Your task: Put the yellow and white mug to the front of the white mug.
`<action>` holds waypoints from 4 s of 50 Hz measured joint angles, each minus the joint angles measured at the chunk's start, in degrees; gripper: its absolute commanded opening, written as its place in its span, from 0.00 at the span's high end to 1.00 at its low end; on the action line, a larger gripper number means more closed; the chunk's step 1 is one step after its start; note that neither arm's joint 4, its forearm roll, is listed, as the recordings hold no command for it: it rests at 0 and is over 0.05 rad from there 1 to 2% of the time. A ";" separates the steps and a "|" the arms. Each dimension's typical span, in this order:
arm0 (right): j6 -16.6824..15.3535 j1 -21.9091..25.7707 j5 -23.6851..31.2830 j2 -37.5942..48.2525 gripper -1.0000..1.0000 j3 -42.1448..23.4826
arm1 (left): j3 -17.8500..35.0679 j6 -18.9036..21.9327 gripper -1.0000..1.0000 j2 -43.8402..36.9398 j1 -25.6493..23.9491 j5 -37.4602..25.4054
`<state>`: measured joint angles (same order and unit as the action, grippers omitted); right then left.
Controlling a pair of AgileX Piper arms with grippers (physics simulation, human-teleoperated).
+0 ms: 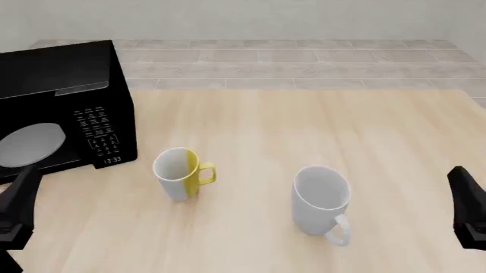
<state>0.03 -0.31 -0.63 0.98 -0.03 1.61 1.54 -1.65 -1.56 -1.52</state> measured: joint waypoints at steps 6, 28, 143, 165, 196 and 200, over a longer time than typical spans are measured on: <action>-0.86 -0.71 -1.55 2.22 0.00 -0.01 | -0.60 -0.69 0.00 0.55 0.71 0.73; -5.02 5.35 -14.34 19.68 0.00 -2.11 | -1.30 -1.45 0.00 0.37 1.48 2.31; -37.79 47.33 15.93 100.50 0.00 -64.99 | -1.50 -1.54 0.00 -0.14 1.57 3.11; -36.67 47.68 14.68 109.26 0.00 -68.34 | -1.50 -1.54 0.00 -0.15 1.58 3.11; -35.30 47.57 13.75 112.19 1.00 -69.06 | -1.50 -1.54 0.00 -0.15 1.57 3.11; -35.96 47.46 14.02 111.55 1.00 -68.65 | -1.50 -1.54 0.00 -0.15 1.58 3.11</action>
<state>-35.93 47.15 13.40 112.53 -68.69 0.11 0.00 -1.80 0.02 1.59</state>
